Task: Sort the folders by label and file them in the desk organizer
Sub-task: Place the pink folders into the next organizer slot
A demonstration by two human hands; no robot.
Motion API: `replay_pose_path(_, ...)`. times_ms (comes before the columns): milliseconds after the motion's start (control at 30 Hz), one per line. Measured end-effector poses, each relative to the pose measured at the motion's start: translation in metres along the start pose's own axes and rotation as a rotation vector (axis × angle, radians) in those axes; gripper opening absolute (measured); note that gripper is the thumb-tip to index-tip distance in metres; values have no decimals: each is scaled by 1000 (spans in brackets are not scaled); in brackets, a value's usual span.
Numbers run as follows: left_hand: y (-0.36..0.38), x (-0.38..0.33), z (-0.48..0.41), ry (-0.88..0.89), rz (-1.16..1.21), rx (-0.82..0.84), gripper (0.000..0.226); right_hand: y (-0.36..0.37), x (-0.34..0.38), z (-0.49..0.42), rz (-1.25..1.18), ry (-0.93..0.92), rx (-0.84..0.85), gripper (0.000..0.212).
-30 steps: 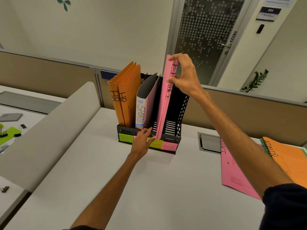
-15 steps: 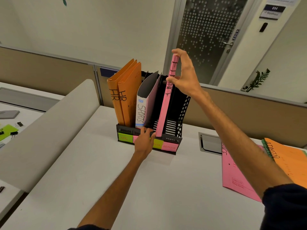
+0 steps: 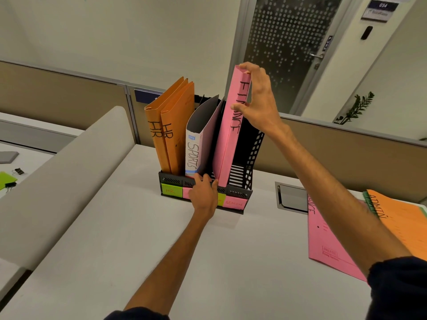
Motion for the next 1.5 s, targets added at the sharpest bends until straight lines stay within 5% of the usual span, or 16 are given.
replay_pose_path(333, -2, 4, -1, 50, 240, 44, 24, 4, -10, -12, 61, 50, 39, 84)
replay_pose_path(533, -4, 7, -3, 79, 33, 71, 57, 14, 4, -17, -6, 29, -28, 73)
replay_pose_path(900, -7, 3, -10, -63, 107, -23, 37, 11, -4, -6, -87, 38, -127, 71)
replay_pose_path(1500, -13, 18, -13, 44, 222, -88, 26, 11, -9, 0, -96, 5, -148, 72)
Point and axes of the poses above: each hand's wrist, its own z-axis away from the middle knuckle, its own y-axis out of the palm, x = y × z, the point moved 7 cm from there along -z, towards the middle knuckle, and after that the axes turned 1 degree about -z, right-handed, at the moved point
